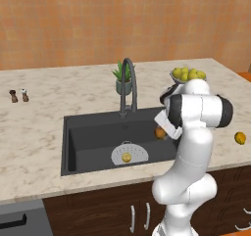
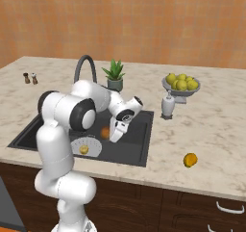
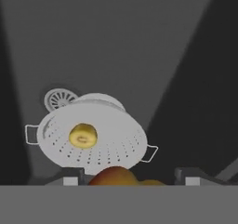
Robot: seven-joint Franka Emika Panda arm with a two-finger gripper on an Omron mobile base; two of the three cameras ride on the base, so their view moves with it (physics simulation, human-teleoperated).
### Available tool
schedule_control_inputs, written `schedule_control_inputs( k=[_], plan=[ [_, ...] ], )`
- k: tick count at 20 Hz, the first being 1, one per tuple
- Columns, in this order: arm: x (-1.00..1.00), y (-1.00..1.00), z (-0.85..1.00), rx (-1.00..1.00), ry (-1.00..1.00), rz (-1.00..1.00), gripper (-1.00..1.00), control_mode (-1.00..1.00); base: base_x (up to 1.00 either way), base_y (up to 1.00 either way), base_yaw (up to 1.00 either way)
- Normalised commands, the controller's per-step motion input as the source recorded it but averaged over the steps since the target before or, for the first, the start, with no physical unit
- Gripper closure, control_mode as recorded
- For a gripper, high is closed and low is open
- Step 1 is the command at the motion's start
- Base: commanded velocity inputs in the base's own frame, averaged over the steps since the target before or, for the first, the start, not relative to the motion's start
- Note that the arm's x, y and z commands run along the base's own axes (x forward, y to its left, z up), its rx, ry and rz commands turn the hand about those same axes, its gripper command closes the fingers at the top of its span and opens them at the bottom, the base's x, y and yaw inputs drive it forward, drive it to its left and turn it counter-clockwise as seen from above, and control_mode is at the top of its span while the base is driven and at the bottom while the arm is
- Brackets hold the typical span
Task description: Put the colander in the sink, put the peach, mango, kiwi in the colander, and turn on the sink faucet and pour water over the colander.
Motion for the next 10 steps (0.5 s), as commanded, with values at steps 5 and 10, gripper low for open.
schedule_control_inputs(
  k=[5,10],
  plan=[
    [0.15,0.47,-0.44,0.08,0.00,0.00,1.00,-1.00,0.00,0.00,0.00],
    [0.19,0.45,-0.51,0.08,0.00,0.00,1.00,-1.00,0.00,0.00,0.00]
  ],
)
